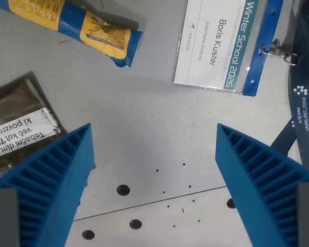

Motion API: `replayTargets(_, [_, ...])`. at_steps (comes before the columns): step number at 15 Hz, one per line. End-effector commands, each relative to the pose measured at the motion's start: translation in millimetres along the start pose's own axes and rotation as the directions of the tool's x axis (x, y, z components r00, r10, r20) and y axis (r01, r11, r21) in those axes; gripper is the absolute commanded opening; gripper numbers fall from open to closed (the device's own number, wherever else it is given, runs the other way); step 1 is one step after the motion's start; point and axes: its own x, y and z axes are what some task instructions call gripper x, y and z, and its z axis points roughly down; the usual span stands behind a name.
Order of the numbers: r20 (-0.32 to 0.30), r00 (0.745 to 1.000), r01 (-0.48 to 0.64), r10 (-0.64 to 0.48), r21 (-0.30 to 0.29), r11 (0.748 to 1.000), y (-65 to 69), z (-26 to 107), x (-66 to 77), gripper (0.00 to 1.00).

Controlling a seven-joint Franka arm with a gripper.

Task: Move above the blue bag

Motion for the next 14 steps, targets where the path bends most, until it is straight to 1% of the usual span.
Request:
replayTargets(1, [-0.006,0.998,0.059,-0.059,0.001,0.998,-1.0,0.9,0.8,1.0])
replayTargets(4, [-0.014,0.992,0.126,-0.125,0.001,0.992,-3.0,3.6,2.2,1.0])
replayTargets(7, [-0.02,0.977,0.212,-0.212,-0.001,0.977,-6.4,8.1,4.5,1.0])
replayTargets(10, [-0.022,0.951,0.308,-0.308,-0.004,0.951,-10.7,13.6,7.4,1.0])
replayTargets(14, [-0.021,0.902,0.432,-0.432,-0.008,0.902,-17.7,22.5,12.1,1.0])
